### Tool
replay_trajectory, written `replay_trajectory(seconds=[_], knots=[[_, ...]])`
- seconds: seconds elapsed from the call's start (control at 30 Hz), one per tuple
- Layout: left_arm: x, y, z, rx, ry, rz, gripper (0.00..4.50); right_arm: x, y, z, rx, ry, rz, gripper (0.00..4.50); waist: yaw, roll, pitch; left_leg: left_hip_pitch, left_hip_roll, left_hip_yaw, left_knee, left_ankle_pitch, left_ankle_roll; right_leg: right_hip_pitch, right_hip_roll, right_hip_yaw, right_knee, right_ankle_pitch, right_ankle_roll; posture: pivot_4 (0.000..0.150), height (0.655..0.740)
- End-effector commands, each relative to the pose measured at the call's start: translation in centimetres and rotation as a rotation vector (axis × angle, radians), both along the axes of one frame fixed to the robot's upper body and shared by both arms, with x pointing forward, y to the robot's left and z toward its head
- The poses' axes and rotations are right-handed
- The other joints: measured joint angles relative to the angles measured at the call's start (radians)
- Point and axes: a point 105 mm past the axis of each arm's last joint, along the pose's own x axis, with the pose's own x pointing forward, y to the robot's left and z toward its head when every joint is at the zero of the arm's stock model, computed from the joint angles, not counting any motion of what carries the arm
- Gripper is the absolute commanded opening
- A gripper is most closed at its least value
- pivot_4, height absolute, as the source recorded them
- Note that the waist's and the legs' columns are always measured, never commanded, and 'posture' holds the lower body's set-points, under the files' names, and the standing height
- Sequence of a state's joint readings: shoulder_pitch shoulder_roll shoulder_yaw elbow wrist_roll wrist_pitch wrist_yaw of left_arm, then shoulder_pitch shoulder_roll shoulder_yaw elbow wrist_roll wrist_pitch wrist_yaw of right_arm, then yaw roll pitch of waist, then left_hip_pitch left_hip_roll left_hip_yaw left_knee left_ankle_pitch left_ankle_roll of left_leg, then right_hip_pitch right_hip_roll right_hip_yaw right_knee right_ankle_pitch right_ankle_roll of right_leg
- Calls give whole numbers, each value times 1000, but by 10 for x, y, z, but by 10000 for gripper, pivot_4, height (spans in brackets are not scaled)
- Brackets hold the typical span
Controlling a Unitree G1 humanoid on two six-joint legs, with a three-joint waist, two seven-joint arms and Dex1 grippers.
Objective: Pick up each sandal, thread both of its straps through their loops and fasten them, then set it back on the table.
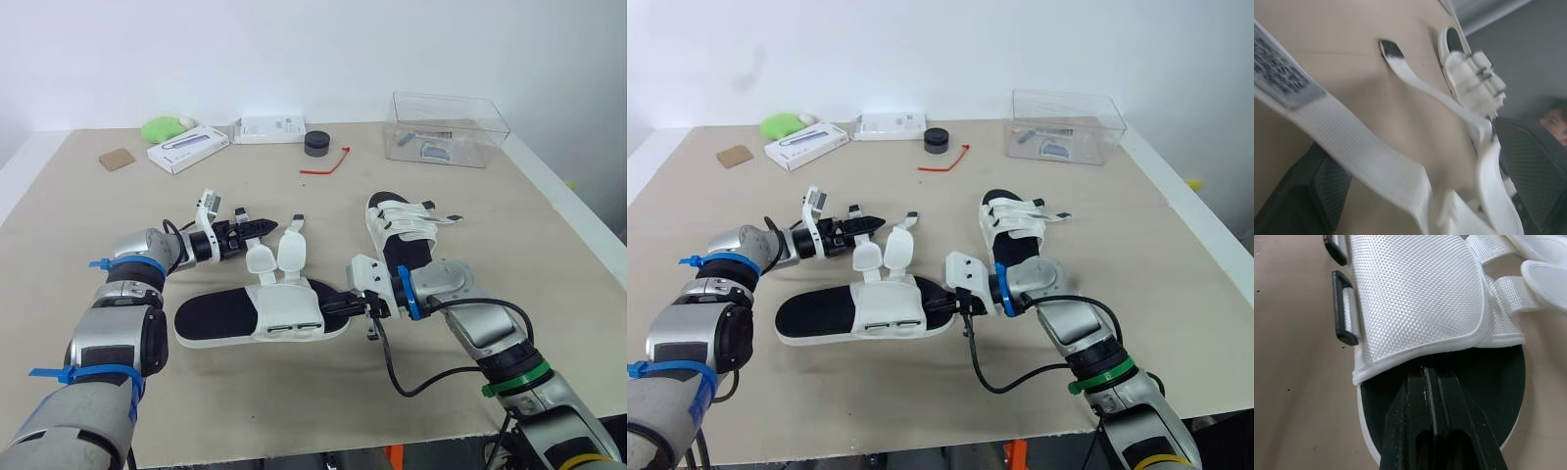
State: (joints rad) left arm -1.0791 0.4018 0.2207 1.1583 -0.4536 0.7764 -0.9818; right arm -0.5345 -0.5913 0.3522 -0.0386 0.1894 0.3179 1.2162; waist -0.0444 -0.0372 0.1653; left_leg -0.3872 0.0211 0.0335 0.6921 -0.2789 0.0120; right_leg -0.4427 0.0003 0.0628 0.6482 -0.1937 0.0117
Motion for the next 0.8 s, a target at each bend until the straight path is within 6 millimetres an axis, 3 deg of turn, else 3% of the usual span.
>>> replay_trajectory(seconds=[0.03,0.23,0.53,0.57,0.67,0.8], knots=[[9,0,11,22,-64,40,45000,-3,-1,3,-11,-21,13,859,0,0,0,0,0,0,0,0,0,0,0,0,0,0,0,1500,7400],[16,-2,15,11,-100,81,45000,-3,-3,2,-22,-24,13,859,0,0,0,0,-2,-2,0,0,0,0,-2,0,0,0,1,1500,7400],[19,7,16,32,-117,121,2417,-5,-3,1,-30,-21,16,0,0,0,0,-2,-3,-4,0,0,0,0,-3,-2,0,0,1,1500,7400],[20,9,18,58,-144,121,114,-4,-3,1,-30,-21,17,0,0,0,0,-2,-3,-4,0,0,0,0,-3,-2,0,0,1,1500,7400],[24,14,33,54,-218,142,114,-4,-3,1,-30,-21,18,0,0,0,0,-2,-3,-4,0,0,0,0,-3,-2,0,0,1,1500,7400],[15,2,67,183,-574,8,114,-4,-3,0,-32,-19,22,0,0,0,0,-3,-3,-5,0,1,-2,0,-3,-4,0,0,0,1500,7400]])
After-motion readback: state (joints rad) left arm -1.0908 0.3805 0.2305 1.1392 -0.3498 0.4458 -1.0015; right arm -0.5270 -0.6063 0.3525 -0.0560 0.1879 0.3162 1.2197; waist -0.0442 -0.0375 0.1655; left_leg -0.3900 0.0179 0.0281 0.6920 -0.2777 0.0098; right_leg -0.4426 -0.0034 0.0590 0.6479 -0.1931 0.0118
